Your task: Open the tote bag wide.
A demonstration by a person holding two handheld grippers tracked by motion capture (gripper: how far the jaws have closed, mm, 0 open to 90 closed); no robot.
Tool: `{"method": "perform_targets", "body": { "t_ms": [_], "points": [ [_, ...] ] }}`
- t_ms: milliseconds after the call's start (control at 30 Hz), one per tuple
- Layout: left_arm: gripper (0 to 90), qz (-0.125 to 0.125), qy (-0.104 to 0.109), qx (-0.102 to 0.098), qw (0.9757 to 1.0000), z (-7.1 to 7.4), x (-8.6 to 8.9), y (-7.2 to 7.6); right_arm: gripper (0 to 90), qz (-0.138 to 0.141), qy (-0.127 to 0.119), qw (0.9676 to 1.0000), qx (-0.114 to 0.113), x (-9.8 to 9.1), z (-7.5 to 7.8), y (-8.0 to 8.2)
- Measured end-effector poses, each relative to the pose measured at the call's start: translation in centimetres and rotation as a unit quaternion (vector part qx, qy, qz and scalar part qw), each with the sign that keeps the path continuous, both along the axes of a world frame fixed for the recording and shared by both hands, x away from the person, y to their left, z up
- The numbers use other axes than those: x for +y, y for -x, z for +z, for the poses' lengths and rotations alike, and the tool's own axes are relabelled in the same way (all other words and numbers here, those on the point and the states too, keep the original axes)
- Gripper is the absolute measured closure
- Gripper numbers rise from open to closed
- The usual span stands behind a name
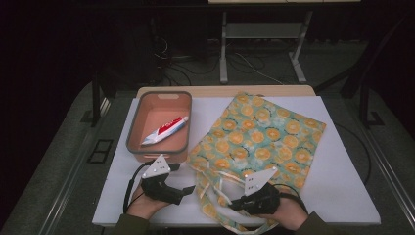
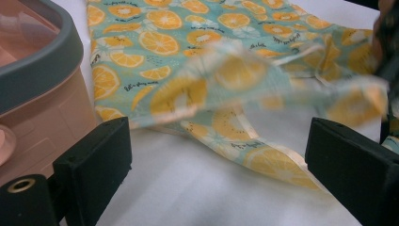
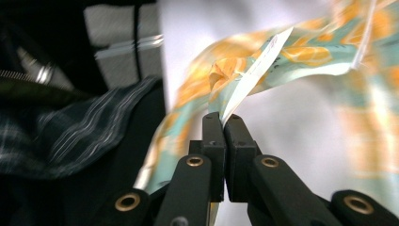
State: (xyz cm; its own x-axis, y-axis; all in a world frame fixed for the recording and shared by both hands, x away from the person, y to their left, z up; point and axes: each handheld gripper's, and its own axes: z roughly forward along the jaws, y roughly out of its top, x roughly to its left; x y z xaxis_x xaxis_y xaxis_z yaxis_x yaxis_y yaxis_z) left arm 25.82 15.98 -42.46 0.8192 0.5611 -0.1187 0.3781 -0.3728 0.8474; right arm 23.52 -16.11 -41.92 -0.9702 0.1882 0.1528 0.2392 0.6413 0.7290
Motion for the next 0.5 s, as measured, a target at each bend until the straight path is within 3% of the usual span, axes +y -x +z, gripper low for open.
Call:
{"method": "perform_targets", "body": {
  "t_ms": [33,67,167,367,433,500],
  "points": [
    [6.4,0.000,-0.001,0.000,1.0000,0.0,0.0,0.0,88.4,-0.022,-0.013,0.9996,-0.013,-0.9,0.8,-0.7],
    [6.4,0.000,-0.001,0.000,1.0000,0.0,0.0,0.0,88.4,-0.022,-0.013,0.9996,-0.013,-0.9,0.8,-0.7],
    [6.4,0.001,-0.002,0.001,1.0000,0.0,0.0,0.0,88.5,-0.066,-0.024,0.9970,-0.032,-2.6,1.9,-2.0],
    [6.4,0.001,-0.003,0.002,1.0000,-0.1,-0.1,0.0,88.5,-0.150,-0.030,0.9868,-0.053,-6.5,2.9,-5.1],
    [6.4,0.001,-0.003,0.002,1.0000,-0.1,-0.1,0.0,88.5,-0.184,-0.024,0.9806,-0.063,-8.0,2.9,-6.5],
    [6.4,0.001,-0.003,0.002,1.0000,-0.1,-0.1,0.0,88.5,-0.193,-0.021,0.9788,-0.064,-8.4,2.9,-7.0]
  ]
}}
